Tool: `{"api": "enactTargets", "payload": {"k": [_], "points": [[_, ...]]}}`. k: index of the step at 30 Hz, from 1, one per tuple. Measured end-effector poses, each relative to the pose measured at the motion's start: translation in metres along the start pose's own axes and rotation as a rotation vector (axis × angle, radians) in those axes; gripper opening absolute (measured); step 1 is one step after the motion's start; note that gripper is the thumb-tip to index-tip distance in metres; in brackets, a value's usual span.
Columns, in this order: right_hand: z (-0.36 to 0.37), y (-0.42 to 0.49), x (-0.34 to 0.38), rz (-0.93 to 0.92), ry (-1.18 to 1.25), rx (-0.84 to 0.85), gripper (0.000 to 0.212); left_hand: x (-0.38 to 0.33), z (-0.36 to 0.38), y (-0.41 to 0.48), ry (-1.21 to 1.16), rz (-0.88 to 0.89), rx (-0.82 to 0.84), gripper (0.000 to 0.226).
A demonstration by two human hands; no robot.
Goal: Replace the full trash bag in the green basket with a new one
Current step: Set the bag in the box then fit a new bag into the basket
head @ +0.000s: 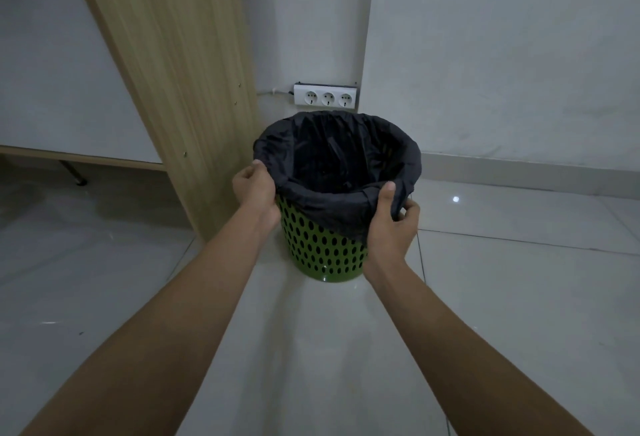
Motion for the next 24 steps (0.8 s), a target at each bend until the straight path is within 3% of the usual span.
{"api": "enactTargets", "payload": {"k": [5, 13, 17, 21, 24], "points": [[0.005, 0.002, -0.004, -0.015, -0.027, 0.029, 0.034, 0.027, -0.003, -0.022, 0.060, 0.016, -0.049, 0.032], [-0.001, -0.002, -0.010, -0.057, -0.050, 0.109, 0.022, 0.044, -0.001, -0.059, -0.056, -0.025, -0.007, 0.008], [-0.003, -0.005, -0.019, -0.080, -0.072, 0.095, 0.017, 0.058, 0.003, -0.075, 0.042, -0.002, -0.013, 0.018], [-0.005, -0.014, -0.015, -0.246, -0.174, 0.008, 0.013, 0.069, 0.010, -0.094, 0.168, 0.074, 0.001, 0.016], [-0.007, -0.024, -0.013, -0.361, -0.258, 0.055, 0.014, 0.071, 0.015, -0.107, 0.195, 0.113, 0.070, 0.020]]}}
Point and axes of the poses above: each hand's wrist, its own y-axis towards the middle knuckle, its own z-axis out of the palm, x = y × z, the point moved 5 cm from there along y, towards the middle knuckle, and after that the axes turned 7 degrees about -x, right-handed, at the moved point
